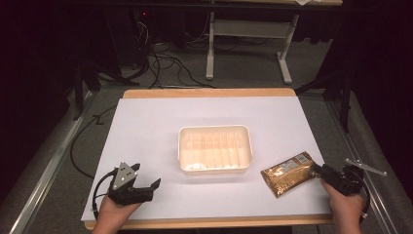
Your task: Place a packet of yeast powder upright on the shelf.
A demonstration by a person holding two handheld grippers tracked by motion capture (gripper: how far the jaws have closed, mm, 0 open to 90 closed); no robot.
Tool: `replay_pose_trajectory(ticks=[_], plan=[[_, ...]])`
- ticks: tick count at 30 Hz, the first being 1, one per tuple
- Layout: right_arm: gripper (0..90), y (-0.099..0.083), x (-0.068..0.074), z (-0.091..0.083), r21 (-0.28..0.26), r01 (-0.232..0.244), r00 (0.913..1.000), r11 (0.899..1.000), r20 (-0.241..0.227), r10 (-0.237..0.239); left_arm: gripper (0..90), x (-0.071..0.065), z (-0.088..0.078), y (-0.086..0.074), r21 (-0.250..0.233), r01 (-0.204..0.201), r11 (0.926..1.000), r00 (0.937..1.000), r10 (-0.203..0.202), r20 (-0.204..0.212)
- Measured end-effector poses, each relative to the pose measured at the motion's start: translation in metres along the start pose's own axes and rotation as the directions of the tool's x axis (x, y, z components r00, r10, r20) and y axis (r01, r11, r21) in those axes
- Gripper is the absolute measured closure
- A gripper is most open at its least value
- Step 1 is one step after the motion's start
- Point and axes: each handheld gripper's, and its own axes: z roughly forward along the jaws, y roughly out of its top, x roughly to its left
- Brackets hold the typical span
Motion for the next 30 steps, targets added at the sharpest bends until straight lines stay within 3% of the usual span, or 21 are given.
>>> replay_pose_trajectory(ticks=[6, 7, 9, 11, 18, 19, 21, 22, 23, 25, 29, 30], plan=[[62.8, -0.002, 0.000, 0.006, 0.040, 0.007, 1.0000, 0.999, -0.005, -0.006, 12.2, 0.001, 0.001, 0.000, 0.003, -0.003, 1.0000, 1.0000, 0.003, 0.002], [71.7, -0.001, 0.003, 0.006, 0.040, 0.031, 0.9995, 0.999, -0.002, -0.031, 12.2, 0.001, 0.001, 0.000, 0.003, -0.002, 1.0000, 1.0000, 0.002, 0.000], [75.3, -0.001, 0.004, 0.007, 0.044, 0.044, 0.9990, 0.998, 0.004, -0.045, 12.2, 0.001, 0.001, 0.000, 0.004, -0.003, 1.0000, 1.0000, 0.003, -0.002], [86.8, -0.001, 0.007, 0.007, 0.045, 0.073, 0.9972, 0.996, 0.013, -0.074, 12.3, 0.000, 0.001, 0.000, 0.005, -0.006, 1.0000, 1.0000, 0.006, -0.001], [89.0, 0.000, 0.021, 0.011, 0.061, 0.151, 0.9884, 0.987, 0.008, -0.152, 12.4, -0.001, 0.000, 0.000, 0.000, -0.005, 1.0000, 1.0000, 0.005, 0.000], [89.1, 0.001, 0.028, 0.014, 0.066, 0.180, 0.9838, 0.982, -0.011, -0.179, 12.4, -0.001, 0.000, 0.000, 0.001, -0.003, 1.0000, 1.0000, 0.003, 0.000], [89.1, 0.001, 0.033, 0.015, 0.073, 0.194, 0.9810, 0.978, -0.020, -0.193, 12.4, 0.000, 0.000, 0.000, 0.001, -0.002, 1.0000, 1.0000, 0.002, 0.000], [89.1, 0.001, 0.037, 0.017, 0.076, 0.216, 0.9763, 0.973, -0.025, -0.215, 12.4, 0.000, 0.000, 0.000, 0.001, -0.002, 1.0000, 1.0000, 0.002, 0.000], [89.1, 0.001, 0.046, 0.019, 0.084, 0.258, 0.9659, 0.963, -0.048, -0.255, 12.4, 0.000, 0.000, 0.000, 0.000, -0.002, 1.0000, 1.0000, 0.002, 0.000], [89.1, 0.000, 0.050, 0.020, 0.090, 0.270, 0.9623, 0.959, -0.058, -0.266, 12.4, 0.000, 0.000, 0.001, 0.000, -0.003, 1.0000, 1.0000, 0.003, 0.000], [89.0, -0.004, 0.067, 0.025, 0.111, 0.331, 0.9408, 0.937, -0.117, -0.318, 12.4, -0.001, -0.001, 0.001, -0.002, -0.006, 1.0000, 1.0000, 0.006, 0.001], [89.0, -0.004, 0.067, 0.025, 0.111, 0.331, 0.9408, 0.937, -0.117, -0.318, 12.4, -0.001, -0.001, 0.001, -0.002, -0.006, 1.0000, 1.0000, 0.006, 0.001]])
